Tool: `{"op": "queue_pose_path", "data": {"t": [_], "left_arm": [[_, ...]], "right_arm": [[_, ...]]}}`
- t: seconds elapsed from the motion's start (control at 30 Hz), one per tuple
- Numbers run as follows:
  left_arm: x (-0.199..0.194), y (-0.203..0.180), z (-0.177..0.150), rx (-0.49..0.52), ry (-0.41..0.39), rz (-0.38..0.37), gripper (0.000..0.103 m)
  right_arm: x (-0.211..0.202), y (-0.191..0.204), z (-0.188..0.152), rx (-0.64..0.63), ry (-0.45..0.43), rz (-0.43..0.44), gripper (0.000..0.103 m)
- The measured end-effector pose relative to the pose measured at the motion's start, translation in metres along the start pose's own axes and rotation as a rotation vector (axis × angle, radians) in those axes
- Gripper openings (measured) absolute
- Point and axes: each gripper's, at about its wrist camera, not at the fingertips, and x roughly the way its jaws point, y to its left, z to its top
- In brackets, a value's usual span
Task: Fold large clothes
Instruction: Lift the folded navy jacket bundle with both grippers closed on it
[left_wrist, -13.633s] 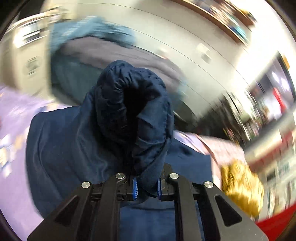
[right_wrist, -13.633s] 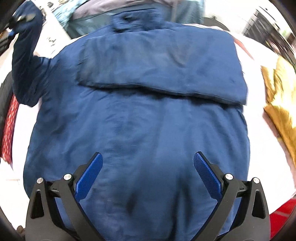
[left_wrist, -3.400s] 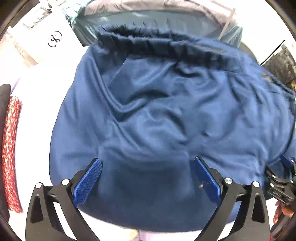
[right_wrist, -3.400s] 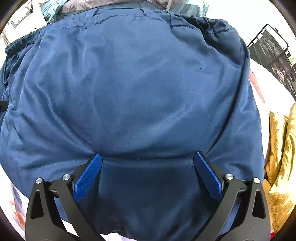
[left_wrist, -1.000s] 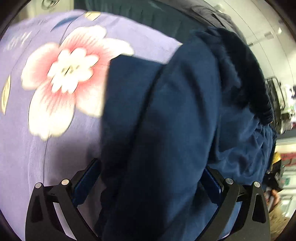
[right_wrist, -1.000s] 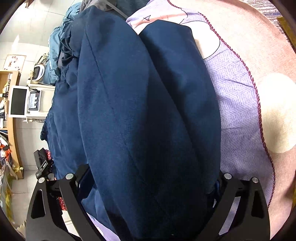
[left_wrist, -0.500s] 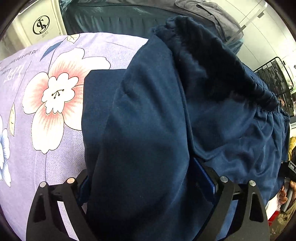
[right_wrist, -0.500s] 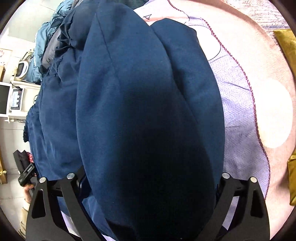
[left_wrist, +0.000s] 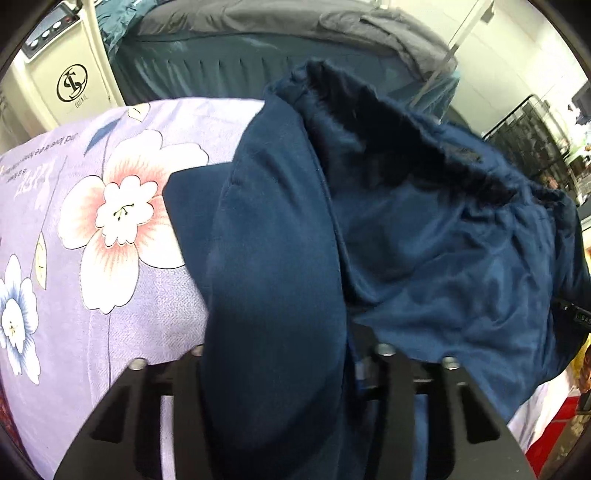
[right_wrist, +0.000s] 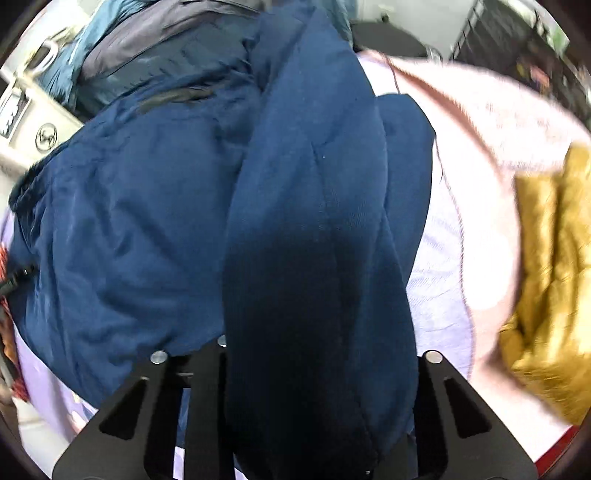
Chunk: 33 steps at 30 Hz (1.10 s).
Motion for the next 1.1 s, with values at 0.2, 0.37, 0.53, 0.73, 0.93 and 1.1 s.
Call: {"op": "queue_pose_path", "data": {"t": [0.2,0.37,0.53,0.73,0.93,1.1], "left_arm": [[-0.044,-0.002,-0.008,-0.088,-0.099,-0.089,0.022],[-0.093,-0.048,-0.007,-0.026,-0.200,-0.170,0.019],[-0.144,-0.132,-0.005,0.086,-0.297,-0.230,0.019],[-0.182,-0.265,0.005,0.224,-0.393,-0.317,0.019],[-0.177,-0.438,0.000,0.332,-0.390,-0.450,0.019],[-0.128,-0.581,-0.025,0.417,-0.278,-0.539,0.020]], "right_arm": [[-0.057,0.031,0.004,-0.098,-0.111,0.015,0.024],[-0.117,0.062,0.004,-0.227,-0.217,-0.053,0.021],[-0.187,0.030,0.002,-0.198,-0.344,-0.071,0.020],[-0.272,-0.073,-0.025,-0.099,-0.481,-0.116,0.020],[-0.335,-0.253,-0.075,0.135,-0.559,-0.126,0.020],[-0.343,-0.383,-0.140,0.311,-0.540,-0.184,0.021]]}}
